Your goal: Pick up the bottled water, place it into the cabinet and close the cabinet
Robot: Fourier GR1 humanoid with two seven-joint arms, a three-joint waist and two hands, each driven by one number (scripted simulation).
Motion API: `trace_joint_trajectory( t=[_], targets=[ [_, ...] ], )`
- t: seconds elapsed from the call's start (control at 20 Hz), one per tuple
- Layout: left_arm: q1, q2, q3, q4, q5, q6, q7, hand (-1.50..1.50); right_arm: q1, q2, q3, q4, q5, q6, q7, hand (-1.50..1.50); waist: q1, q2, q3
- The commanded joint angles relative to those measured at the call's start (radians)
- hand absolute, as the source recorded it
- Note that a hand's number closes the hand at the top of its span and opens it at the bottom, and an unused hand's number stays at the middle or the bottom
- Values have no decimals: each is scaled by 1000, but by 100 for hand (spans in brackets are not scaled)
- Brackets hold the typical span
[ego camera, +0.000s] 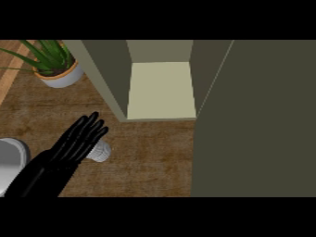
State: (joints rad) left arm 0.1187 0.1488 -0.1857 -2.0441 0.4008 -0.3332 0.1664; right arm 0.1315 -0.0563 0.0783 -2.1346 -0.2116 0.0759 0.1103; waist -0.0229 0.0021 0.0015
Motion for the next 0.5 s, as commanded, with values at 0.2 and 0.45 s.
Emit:
trace_joint_trajectory(
  t=[0.2, 0.45],
  targets=[
    [72, 185, 147, 2, 384, -149, 166, -150, 250, -10, 21, -203, -156, 56, 99, -150, 11, -5, -2],
    [150, 203, 189, 6, 386, -250, 141, -150, 330, 26, 68, -200, -116, 82, 44, -150, 21, -4, -2]
  ],
)
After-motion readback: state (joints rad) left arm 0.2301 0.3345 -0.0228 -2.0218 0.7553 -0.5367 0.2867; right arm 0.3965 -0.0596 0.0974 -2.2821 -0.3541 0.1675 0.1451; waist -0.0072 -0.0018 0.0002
